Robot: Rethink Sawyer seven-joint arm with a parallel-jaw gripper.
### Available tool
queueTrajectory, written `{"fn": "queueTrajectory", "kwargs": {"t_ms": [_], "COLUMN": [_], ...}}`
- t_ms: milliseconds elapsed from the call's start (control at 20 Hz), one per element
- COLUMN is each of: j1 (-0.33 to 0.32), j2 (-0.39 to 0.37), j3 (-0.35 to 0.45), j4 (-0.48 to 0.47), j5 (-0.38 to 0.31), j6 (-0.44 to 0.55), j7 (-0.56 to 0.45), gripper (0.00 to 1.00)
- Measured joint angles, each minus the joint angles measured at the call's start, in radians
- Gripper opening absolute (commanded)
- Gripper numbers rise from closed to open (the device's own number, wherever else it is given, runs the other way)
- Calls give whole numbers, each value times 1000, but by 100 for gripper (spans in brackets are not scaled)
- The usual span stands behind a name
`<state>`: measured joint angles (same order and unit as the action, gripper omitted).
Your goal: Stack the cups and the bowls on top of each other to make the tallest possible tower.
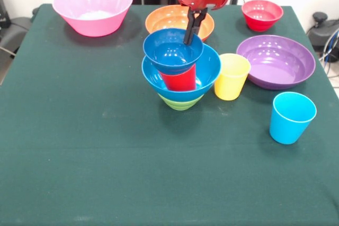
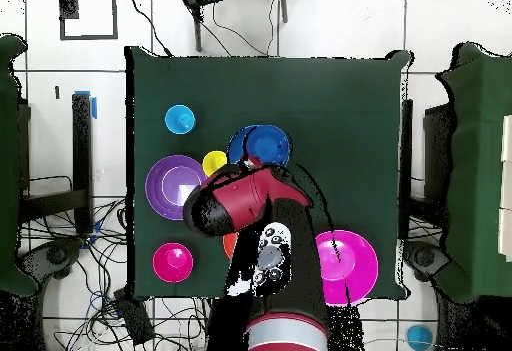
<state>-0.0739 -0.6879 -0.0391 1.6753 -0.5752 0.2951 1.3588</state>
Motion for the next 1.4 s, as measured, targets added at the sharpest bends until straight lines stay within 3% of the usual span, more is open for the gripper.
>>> {"fn": "queueTrajectory", "kwargs": {"t_ms": [1400], "j1": [1], "j2": [0], "j3": [3], "j4": [2], "j5": [42], "j6": [0], "j7": [0], "gripper": [0]}}
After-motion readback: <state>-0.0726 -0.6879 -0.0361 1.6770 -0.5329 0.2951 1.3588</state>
